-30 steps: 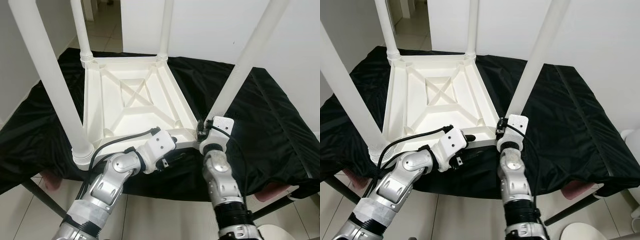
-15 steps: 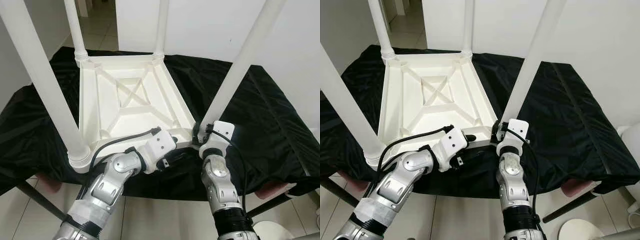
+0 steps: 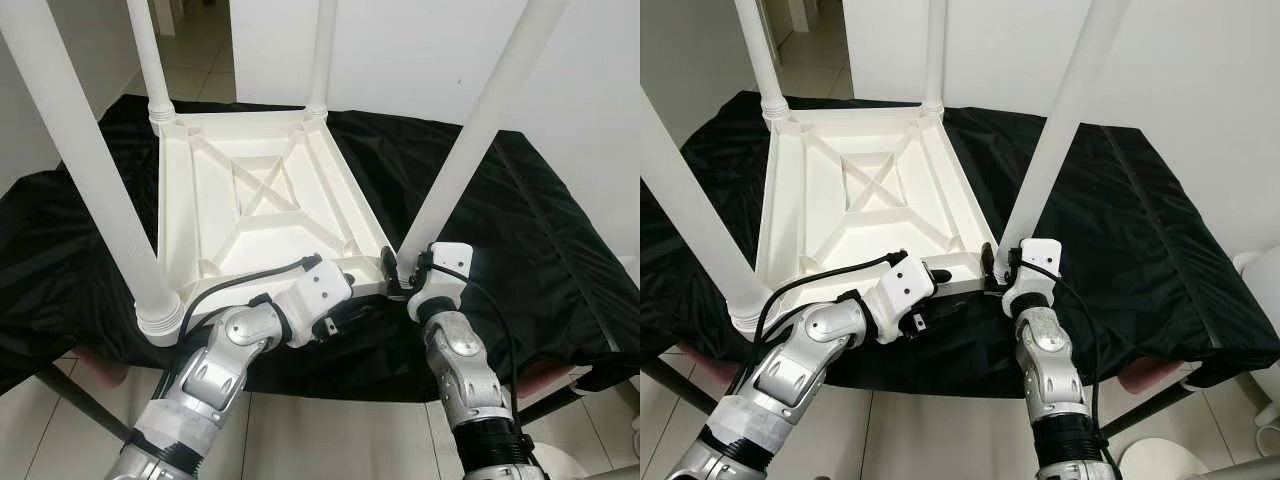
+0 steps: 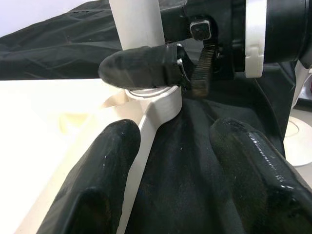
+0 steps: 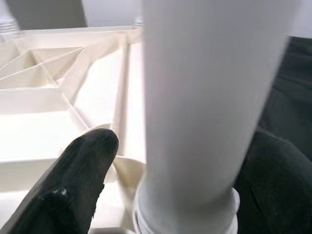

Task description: Building children table

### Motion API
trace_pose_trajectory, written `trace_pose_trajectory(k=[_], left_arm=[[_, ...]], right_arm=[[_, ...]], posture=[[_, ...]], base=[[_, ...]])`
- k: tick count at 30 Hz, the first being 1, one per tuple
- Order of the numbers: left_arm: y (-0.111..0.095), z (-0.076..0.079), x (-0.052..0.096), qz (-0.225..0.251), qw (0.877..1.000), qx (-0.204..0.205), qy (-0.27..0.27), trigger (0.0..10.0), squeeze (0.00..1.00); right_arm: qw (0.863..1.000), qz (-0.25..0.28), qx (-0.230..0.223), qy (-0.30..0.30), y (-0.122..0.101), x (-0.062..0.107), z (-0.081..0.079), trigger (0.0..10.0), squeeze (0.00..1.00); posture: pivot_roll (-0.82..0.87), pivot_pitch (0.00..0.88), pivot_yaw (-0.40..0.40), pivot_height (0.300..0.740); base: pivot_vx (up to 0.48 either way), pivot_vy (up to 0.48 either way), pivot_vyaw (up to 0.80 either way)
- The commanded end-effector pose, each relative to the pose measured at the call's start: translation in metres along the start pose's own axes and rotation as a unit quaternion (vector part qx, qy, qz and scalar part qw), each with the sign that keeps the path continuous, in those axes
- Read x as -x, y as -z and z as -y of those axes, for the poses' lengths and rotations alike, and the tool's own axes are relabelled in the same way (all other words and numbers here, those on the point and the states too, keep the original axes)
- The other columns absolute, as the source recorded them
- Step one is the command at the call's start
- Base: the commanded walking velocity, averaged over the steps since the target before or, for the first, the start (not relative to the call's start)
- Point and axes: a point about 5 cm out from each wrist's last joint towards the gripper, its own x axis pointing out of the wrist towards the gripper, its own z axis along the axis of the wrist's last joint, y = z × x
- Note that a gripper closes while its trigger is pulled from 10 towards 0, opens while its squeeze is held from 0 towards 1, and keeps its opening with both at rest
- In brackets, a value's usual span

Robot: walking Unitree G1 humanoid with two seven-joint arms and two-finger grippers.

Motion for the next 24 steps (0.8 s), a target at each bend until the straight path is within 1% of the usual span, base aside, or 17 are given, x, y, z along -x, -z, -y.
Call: trace_pose_trajectory(k=[1,2,3,4,5,7,10,12,13,15,17,18,19,20,21,22,24], left_arm=[[0.002,0.0,0.0,-0.006,1.0,-0.005,-0.02,10.0,0.0],[0.002,0.0,0.0,-0.006,1.0,-0.005,-0.02,10.0,0.0],[0.002,0.0,0.0,-0.006,1.0,-0.005,-0.02,10.0,0.0],[0.002,0.0,0.0,-0.007,1.0,-0.006,-0.02,10.0,0.0],[0.002,0.0,0.0,-0.007,1.0,-0.006,-0.02,10.0,0.0],[0.002,-0.001,-0.002,-0.006,1.0,-0.009,-0.02,10.0,0.0],[0.002,-0.001,-0.002,-0.006,1.0,-0.009,-0.02,10.0,0.0],[0.001,-0.003,-0.003,-0.005,1.0,-0.012,-0.02,10.0,0.0],[0.001,-0.003,-0.003,-0.005,1.0,-0.012,-0.02,10.0,0.0],[0.0,-0.005,-0.004,-0.003,1.0,-0.015,-0.02,10.0,0.0],[0.0,-0.005,-0.004,-0.003,1.0,-0.015,-0.02,10.0,0.0],[-0.001,-0.006,-0.005,-0.002,1.0,-0.016,-0.021,10.0,0.0],[-0.001,-0.006,-0.005,-0.002,1.0,-0.016,-0.021,10.0,0.0],[-0.001,-0.007,-0.005,-0.003,1.0,-0.018,-0.022,10.0,0.0],[-0.001,-0.007,-0.005,-0.003,1.0,-0.018,-0.022,10.0,0.0],[-0.001,-0.007,-0.004,-0.004,1.0,-0.019,-0.022,10.0,0.0],[0.0,-0.008,-0.004,-0.005,1.0,-0.021,-0.023,10.0,0.0]], right_arm=[[0.999,-0.002,0.009,-0.038,-0.002,0.0,0.002,10.0,0.0],[0.998,-0.005,0.028,-0.063,-0.003,-0.001,0.005,10.0,0.0],[0.998,-0.005,0.028,-0.063,-0.003,-0.001,0.005,10.0,0.0],[0.996,-0.009,0.048,-0.08,-0.002,-0.002,0.009,10.0,0.0],[0.996,-0.009,0.048,-0.08,-0.002,-0.002,0.009,10.0,0.0],[0.991,-0.019,0.078,-0.106,-0.001,-0.006,0.023,10.0,0.0],[0.991,-0.019,0.078,-0.106,-0.001,-0.006,0.023,10.0,0.0],[0.987,-0.023,0.091,-0.133,-0.005,-0.013,0.03,10.0,0.0],[0.987,-0.023,0.091,-0.133,-0.005,-0.013,0.03,10.0,0.0],[0.982,-0.032,0.099,-0.156,-0.008,-0.02,0.034,10.0,0.0],[0.982,-0.032,0.099,-0.156,-0.008,-0.02,0.034,10.0,0.0],[0.981,-0.04,0.102,-0.161,-0.007,-0.023,0.035,6.6,0.0],[0.981,-0.04,0.102,-0.161,-0.007,-0.023,0.035,6.6,0.0],[0.98,-0.048,0.101,-0.165,-0.005,-0.024,0.036,1.3,0.0],[0.98,-0.048,0.101,-0.165,-0.005,-0.024,0.036,1.3,0.0],[0.979,-0.055,0.095,-0.17,-0.002,-0.025,0.037,0.0,0.0],[0.978,-0.063,0.087,-0.177,0.0,-0.025,0.037,0.0,0.0]], posture=[[0.03,0.017,-0.075,0.74],[0.03,0.016,-0.074,0.74],[0.03,0.016,-0.074,0.74],[0.03,0.011,-0.074,0.74],[0.03,0.011,-0.074,0.74],[0.03,0.0,-0.073,0.74],[0.03,0.0,-0.073,0.74],[0.03,0.0,-0.073,0.74],[0.03,0.0,-0.073,0.74],[0.04,0.0,-0.072,0.74],[0.04,0.0,-0.072,0.74],[0.05,0.0,-0.075,0.74],[0.05,0.0,-0.075,0.74],[0.05,0.0,-0.077,0.74],[0.05,0.0,-0.077,0.74],[0.06,0.0,-0.08,0.74],[0.06,0.0,-0.081,0.74]], base=[[0.0,0.0,0.0],[0.0,0.0,0.0],[0.0,0.0,0.0],[0.0,0.0,0.0],[0.0,0.0,0.0],[0.0,0.0,0.0],[0.0,0.0,0.0],[0.0,0.0,0.0],[0.0,0.0,0.0],[0.0,0.0,0.0],[0.0,0.0,0.0],[0.0,0.0,0.0],[0.0,0.0,0.0],[0.0,0.0,0.0],[0.0,0.0,0.0],[0.0,0.0,0.0],[0.0,0.0,0.0]])
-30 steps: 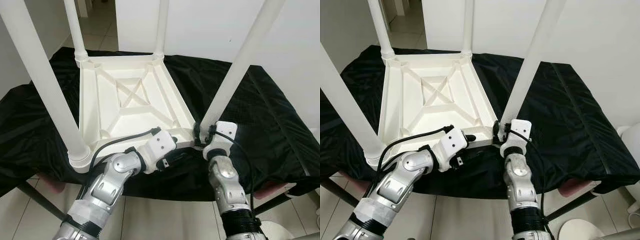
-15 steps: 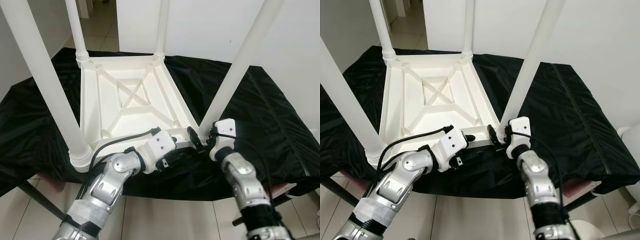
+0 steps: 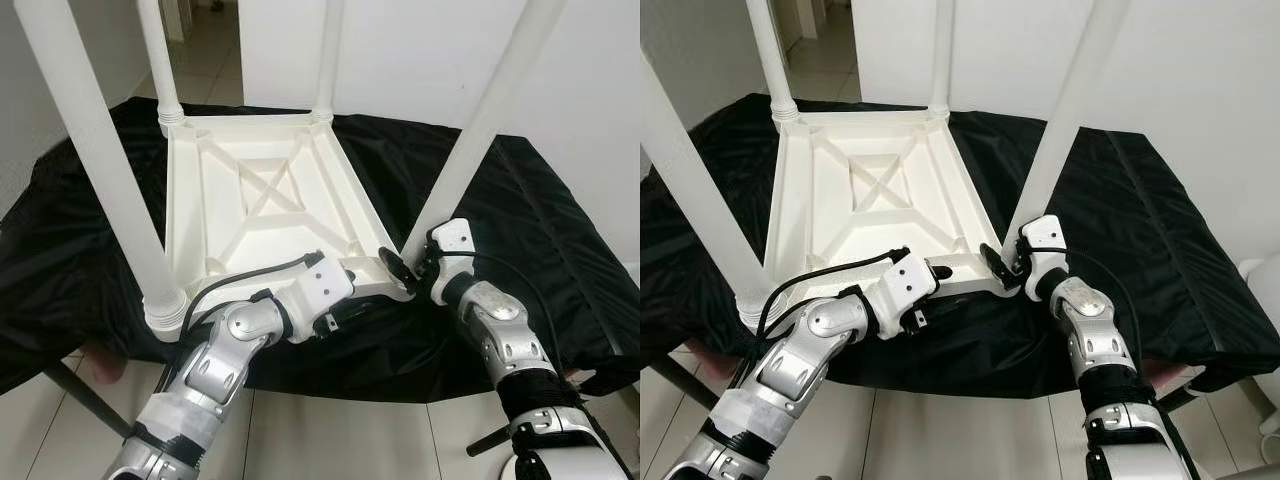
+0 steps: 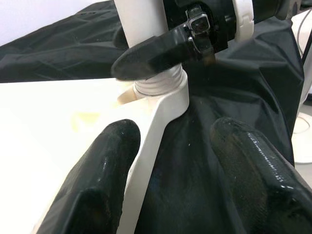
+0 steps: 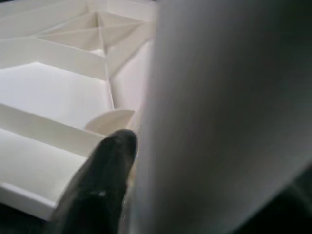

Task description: Building children table

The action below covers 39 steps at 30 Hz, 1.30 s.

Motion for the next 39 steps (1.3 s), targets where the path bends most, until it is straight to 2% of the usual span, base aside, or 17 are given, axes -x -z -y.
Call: trace_pose_trajectory(k=[1,8,9,11,19,20,21,22,23,25,27,29,31,33,35,37,39], left_arm=[[0.0,-0.003,-0.001,0.0,1.0,-0.006,-0.023,10.0,0.0],[0.0,-0.003,0.001,0.0,1.0,-0.005,-0.025,10.0,0.0],[0.0,-0.002,0.001,0.0,1.0,-0.005,-0.024,10.0,0.0],[0.0,-0.002,0.002,0.0,1.0,-0.004,-0.023,10.0,0.0],[0.002,0.001,0.004,-0.003,1.0,0.002,-0.02,10.0,0.0],[0.003,0.002,0.005,-0.004,1.0,0.004,-0.018,10.0,0.0],[0.003,0.002,0.005,-0.004,1.0,0.004,-0.018,10.0,0.0],[0.004,0.004,0.006,-0.007,1.0,0.005,-0.016,10.0,0.0],[0.004,0.004,0.006,-0.007,1.0,0.005,-0.016,10.0,0.0],[0.005,0.005,0.006,-0.009,1.0,0.006,-0.014,10.0,0.0],[0.005,0.005,0.007,-0.009,1.0,0.006,-0.014,10.0,0.0],[0.004,0.005,0.007,-0.008,1.0,0.007,-0.014,10.0,0.0],[0.004,0.005,0.007,-0.008,1.0,0.008,-0.014,10.0,0.0],[0.003,0.005,0.007,-0.008,1.0,0.01,-0.013,10.0,0.0],[0.004,0.006,0.007,-0.008,1.0,0.01,-0.012,10.0,0.0],[0.004,0.006,0.007,-0.008,1.0,0.01,-0.012,10.0,0.0],[0.004,0.007,0.008,-0.01,1.0,0.012,-0.011,10.0,0.0]], right_arm=[[1.0,-0.013,-0.002,-0.013,0.004,0.0,-0.001,0.0,0.0],[0.999,-0.021,-0.015,-0.024,0.011,0.0,-0.001,0.0,0.0],[0.999,-0.018,-0.027,-0.022,0.011,0.0,-0.001,10.0,0.0],[0.999,-0.012,-0.037,-0.018,0.01,-0.001,-0.001,10.0,0.0],[0.992,0.013,-0.096,0.081,0.006,-0.005,-0.002,10.0,0.0],[0.987,0.019,-0.118,0.109,0.006,-0.006,-0.004,10.0,0.0],[0.987,0.019,-0.118,0.109,0.006,-0.006,-0.004,10.0,0.0],[0.978,0.024,-0.141,0.151,0.006,-0.007,-0.006,10.0,0.0],[0.978,0.024,-0.141,0.151,0.006,-0.007,-0.006,10.0,0.0],[0.966,0.017,-0.154,0.208,0.008,-0.006,-0.007,10.0,0.0],[0.96,0.012,-0.152,0.236,0.009,-0.004,-0.008,10.0,0.0],[0.952,0.011,-0.151,0.268,0.009,-0.004,-0.015,10.0,0.0],[0.95,0.011,-0.152,0.273,0.008,-0.004,-0.017,10.0,0.0],[0.94,0.008,-0.121,0.32,0.008,-0.003,-0.035,10.0,0.0],[0.927,0.011,-0.115,0.356,0.006,-0.003,-0.046,10.0,0.0],[0.927,0.011,-0.115,0.356,0.006,-0.003,-0.046,10.0,0.0],[0.925,0.016,-0.121,0.359,0.002,-0.006,-0.059,10.0,0.0]], posture=[[0.06,0.0,-0.081,0.74],[0.06,0.0,-0.077,0.74],[0.06,0.0,-0.076,0.74],[0.06,0.0,-0.076,0.74],[0.05,0.021,-0.062,0.74],[0.05,0.025,-0.057,0.74],[0.05,0.025,-0.057,0.74],[0.05,0.031,-0.052,0.74],[0.05,0.031,-0.052,0.74],[0.04,0.034,-0.05,0.74],[0.04,0.037,-0.048,0.74],[0.04,0.039,-0.047,0.74],[0.04,0.039,-0.047,0.74],[0.04,0.048,-0.04,0.74],[0.04,0.047,-0.04,0.74],[0.04,0.047,-0.04,0.74],[0.04,0.049,-0.04,0.74]], base=[[0.0,0.0,0.0],[0.0,0.0,0.0],[0.0,0.0,0.0],[0.0,0.0,0.0],[0.0,0.0,0.0],[0.0,0.0,0.0],[0.0,0.0,0.0],[0.0,0.0,0.0],[0.0,0.0,0.0],[0.0,0.0,0.0],[0.0,0.0,0.0],[0.0,0.0,0.0],[0.0,0.0,0.0],[0.0,0.0,0.0],[0.0,0.0,0.0],[0.0,0.0,0.0],[0.0,0.0,0.0]])
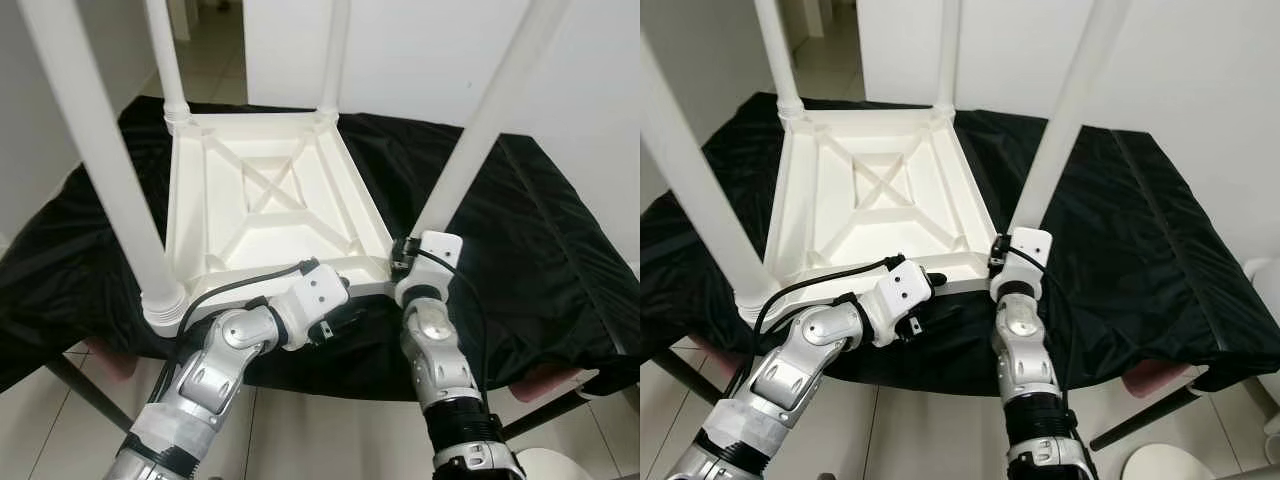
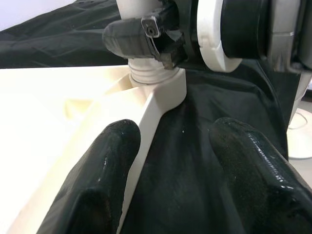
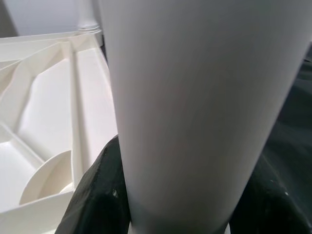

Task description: Building children table

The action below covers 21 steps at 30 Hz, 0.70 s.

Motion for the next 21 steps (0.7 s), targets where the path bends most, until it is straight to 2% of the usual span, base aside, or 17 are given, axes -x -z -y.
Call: trace_pose_trajectory(k=[1,5,6,16,19,20,21], left_arm=[[0.001,0.002,0.001,-0.003,1.0,0.007,-0.008,10.0,0.0],[0.0,0.002,0.0,-0.002,1.0,0.008,-0.008,10.0,0.0],[0.0,0.001,-0.001,-0.003,1.0,0.008,-0.01,10.0,0.0],[0.0,0.001,0.0,-0.003,1.0,0.007,-0.013,10.0,0.0],[0.0,0.001,0.001,-0.004,1.0,0.006,-0.012,10.0,0.0],[0.0,0.0,0.001,-0.003,1.0,0.005,-0.011,10.0,0.0],[0.0,0.0,0.001,-0.003,1.0,0.005,-0.01,10.0,0.0]], right_arm=[[1.0,-0.016,0.005,0.01,0.007,0.006,-0.003,10.0,0.0],[1.0,-0.004,-0.01,0.005,0.002,0.005,0.001,10.0,0.0],[1.0,0.01,-0.018,-0.011,-0.002,0.006,0.004,10.0,1.0],[0.997,0.025,-0.049,-0.059,-0.006,0.012,0.004,10.0,1.0],[0.994,0.023,-0.054,-0.089,-0.005,0.017,0.01,10.0,1.0],[0.991,0.023,-0.042,-0.128,-0.004,0.02,0.013,10.0,1.0],[0.989,0.023,-0.031,-0.143,-0.003,0.021,0.014,10.0,0.94]], posture=[[0.03,0.049,-0.038,0.74],[0.03,0.051,-0.043,0.74],[0.03,0.051,-0.045,0.74],[0.03,0.048,-0.045,0.74],[0.03,0.046,-0.043,0.74],[0.03,0.042,-0.04,0.74],[0.03,0.041,-0.038,0.74]], base=[[0.0,0.0,0.0],[0.0,0.0,0.0],[0.0,0.0,0.0],[0.0,0.0,0.0],[0.0,0.0,0.0],[0.0,0.0,0.0],[0.0,0.0,0.0]])
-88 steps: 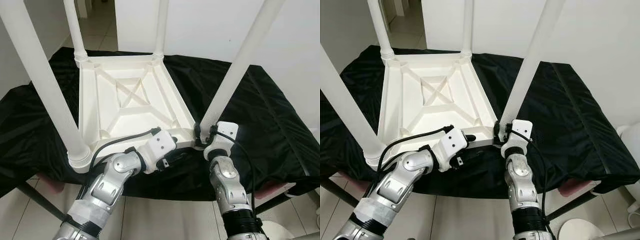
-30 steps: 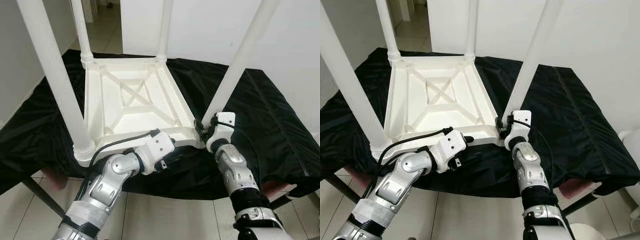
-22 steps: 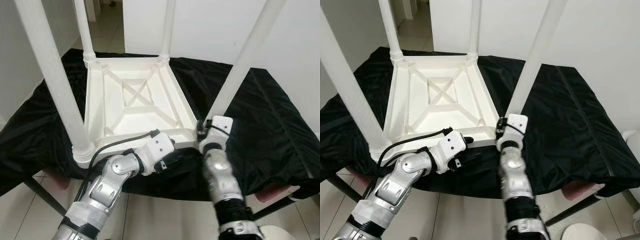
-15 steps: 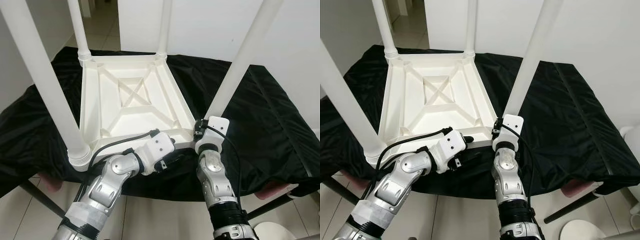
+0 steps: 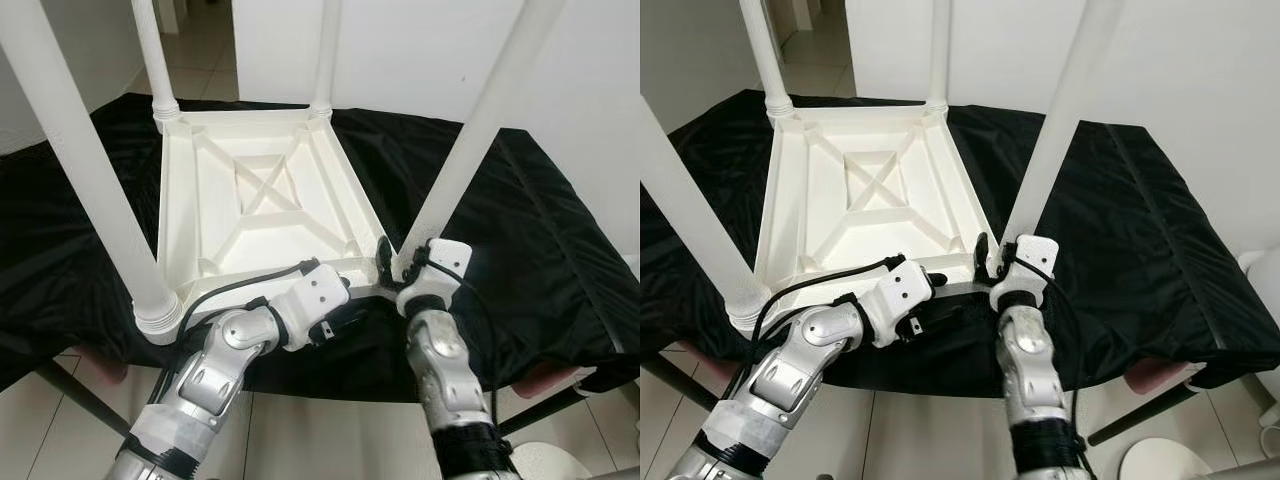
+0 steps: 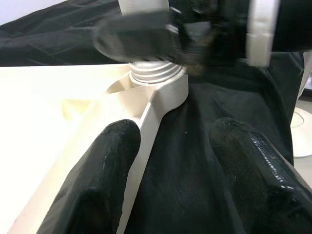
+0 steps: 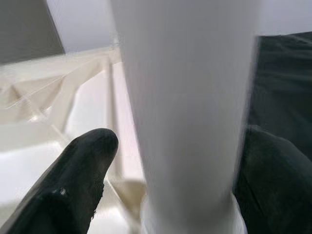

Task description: Building children table

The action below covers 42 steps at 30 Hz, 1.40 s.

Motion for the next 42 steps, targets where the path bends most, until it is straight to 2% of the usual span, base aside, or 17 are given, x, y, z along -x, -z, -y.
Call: trace_pose_trajectory(k=[1,2,3,9,13,16,18,20,21,23,25,34,35,36,37,38,42], left_arm=[[0.0,0.0,0.0,0.0,1.0,0.002,-0.007,10.0,0.0],[0.0,0.0,0.0,0.0,1.0,0.002,-0.007,10.0,0.0],[0.0,0.001,0.0,0.0,1.0,0.001,-0.005,10.0,0.0],[0.0,0.0,-0.002,0.0,1.0,0.0,-0.004,10.0,0.0],[0.001,0.001,-0.004,-0.005,1.0,-0.013,0.002,10.0,0.0],[0.0,0.0,-0.005,-0.003,1.0,-0.012,0.001,10.0,0.0],[-0.002,-0.001,-0.006,0.0,1.0,-0.012,-0.001,10.0,0.0],[-0.002,-0.002,-0.007,0.0,1.0,-0.012,-0.002,10.0,0.0],[-0.003,-0.001,-0.007,0.002,1.0,-0.013,-0.002,10.0,0.0],[-0.004,-0.001,-0.008,0.003,1.0,-0.015,0.001,10.0,0.0],[-0.005,0.0,-0.009,0.006,1.0,-0.022,0.006,10.0,0.0],[-0.006,-0.001,-0.009,0.007,1.0,-0.025,0.006,10.0,0.0],[-0.006,-0.001,-0.01,0.007,1.0,-0.026,0.006,10.0,0.0],[-0.006,-0.001,-0.01,0.007,1.0,-0.026,0.006,10.0,0.0],[-0.007,-0.001,-0.01,0.008,1.0,-0.026,0.007,10.0,0.0],[-0.007,0.0,-0.011,0.01,1.0,-0.027,0.009,10.0,0.0],[-0.008,0.001,-0.012,0.011,1.0,-0.027,0.01,10.0,0.0]], right_arm=[[0.999,0.001,0.018,-0.028,0.0,0.001,0.0,10.0,0.35],[0.999,0.001,0.018,-0.028,0.0,0.001,0.0,10.0,0.35],[0.999,-0.002,0.031,-0.039,0.001,0.002,0.006,10.0,0.0],[0.995,-0.008,0.044,-0.095,0.002,0.0,0.019,10.0,0.0],[0.985,-0.022,0.081,-0.151,0.0,-0.008,0.033,10.0,0.0],[0.98,-0.031,0.087,-0.175,-0.001,-0.012,0.039,10.0,0.0],[0.976,-0.045,0.092,-0.194,-0.002,-0.021,0.043,10.0,0.0],[0.975,-0.048,0.093,-0.198,-0.002,-0.023,0.044,10.0,0.0],[0.973,-0.05,0.096,-0.205,-0.002,-0.026,0.044,9.2,0.0],[0.97,-0.053,0.097,-0.218,-0.002,-0.03,0.043,9.2,0.0],[0.962,-0.062,0.106,-0.243,-0.001,-0.036,0.04,10.0,0.0],[0.953,-0.077,0.115,-0.269,0.004,-0.038,0.039,10.0,0.0],[0.952,-0.079,0.116,-0.273,0.005,-0.037,0.039,7.1,0.0],[0.952,-0.079,0.116,-0.273,0.005,-0.037,0.039,7.1,0.0],[0.95,-0.082,0.115,-0.278,0.007,-0.036,0.04,1.9,0.0],[0.95,-0.085,0.112,-0.28,0.008,-0.035,0.041,0.0,0.0],[0.949,-0.087,0.11,-0.281,0.01,-0.034,0.042,0.0,0.0]], posture=[[0.02,0.037,-0.038,0.74],[0.02,0.037,-0.038,0.74],[0.02,0.035,-0.037,0.74],[0.02,0.027,-0.034,0.74],[0.02,0.019,-0.035,0.74],[0.02,0.019,-0.038,0.74],[0.03,0.018,-0.042,0.74],[0.03,0.018,-0.042,0.74],[0.04,0.018,-0.05,0.74],[0.04,0.019,-0.055,0.74],[0.04,0.02,-0.058,0.74],[0.05,0.016,-0.062,0.74],[0.05,0.015,-0.06,0.74],[0.05,0.015,-0.06,0.74],[0.04,0.013,-0.06,0.74],[0.04,0.01,-0.061,0.74],[0.04,0.01,-0.061,0.74]], base=[[0.0,0.0,0.0],[0.0,0.0,0.0],[0.0,0.0,0.0],[0.0,0.0,0.0],[0.0,0.0,0.0],[0.0,0.0,0.0],[0.0,0.0,0.0],[0.0,0.0,0.0],[0.0,0.0,0.0],[0.0,0.0,0.0],[0.0,0.0,0.0],[0.0,0.0,0.0],[0.0,0.0,0.0],[0.0,0.0,0.0],[0.0,0.0,0.0],[0.0,0.0,0.0],[0.0,0.0,0.0]])
